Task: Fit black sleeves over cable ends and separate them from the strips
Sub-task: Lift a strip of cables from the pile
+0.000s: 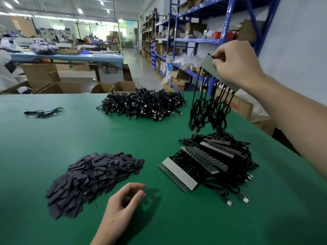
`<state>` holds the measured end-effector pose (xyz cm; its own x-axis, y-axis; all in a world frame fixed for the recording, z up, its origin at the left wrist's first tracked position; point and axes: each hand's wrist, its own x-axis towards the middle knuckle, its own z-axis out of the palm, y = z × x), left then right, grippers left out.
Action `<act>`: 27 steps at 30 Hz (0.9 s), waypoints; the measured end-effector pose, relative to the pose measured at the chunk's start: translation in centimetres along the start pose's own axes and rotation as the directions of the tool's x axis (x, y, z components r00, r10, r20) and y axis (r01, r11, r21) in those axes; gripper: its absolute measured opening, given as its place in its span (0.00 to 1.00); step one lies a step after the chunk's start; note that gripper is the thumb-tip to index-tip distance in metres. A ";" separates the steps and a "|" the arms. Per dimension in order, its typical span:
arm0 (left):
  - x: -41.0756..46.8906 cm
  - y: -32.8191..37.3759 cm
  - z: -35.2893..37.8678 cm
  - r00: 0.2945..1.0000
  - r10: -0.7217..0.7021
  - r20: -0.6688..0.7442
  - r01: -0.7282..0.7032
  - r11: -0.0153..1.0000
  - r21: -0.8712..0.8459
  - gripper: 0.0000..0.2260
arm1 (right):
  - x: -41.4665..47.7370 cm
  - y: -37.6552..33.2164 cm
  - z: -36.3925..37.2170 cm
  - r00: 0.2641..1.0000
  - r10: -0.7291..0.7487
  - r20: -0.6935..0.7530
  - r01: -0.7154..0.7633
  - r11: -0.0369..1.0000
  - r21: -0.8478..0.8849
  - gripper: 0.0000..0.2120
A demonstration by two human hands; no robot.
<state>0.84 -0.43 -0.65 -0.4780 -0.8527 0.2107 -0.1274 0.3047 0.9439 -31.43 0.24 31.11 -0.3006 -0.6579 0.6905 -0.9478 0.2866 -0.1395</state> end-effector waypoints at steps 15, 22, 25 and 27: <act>-2.6 15.9 5.5 0.643 0.734 -0.219 -0.574 0.651 0.496 0.29 | -9.4 -8.7 -4.0 0.884 0.038 0.466 -0.412 0.531 0.740 0.04; -1.8 15.7 4.3 0.519 0.768 -0.374 -0.524 0.632 0.571 0.12 | -15.2 -9.7 -0.7 0.796 -0.040 0.604 -0.582 0.226 0.781 0.06; -1.9 15.1 2.4 0.553 0.706 -0.441 -0.533 0.707 0.465 0.07 | -16.5 -8.8 -0.1 0.792 -0.030 0.610 -0.595 0.189 0.781 0.09; -1.8 15.5 1.1 0.712 0.471 -0.521 -0.436 0.878 0.197 0.06 | -17.5 -8.0 0.3 0.811 0.031 0.584 -0.568 0.274 0.776 0.12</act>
<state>-1.21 6.25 13.31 0.0525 -0.6848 0.7269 -0.0747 0.7232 0.6866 -18.63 9.25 19.89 -0.3354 -0.9313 0.1418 -0.1710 -0.0878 -0.9814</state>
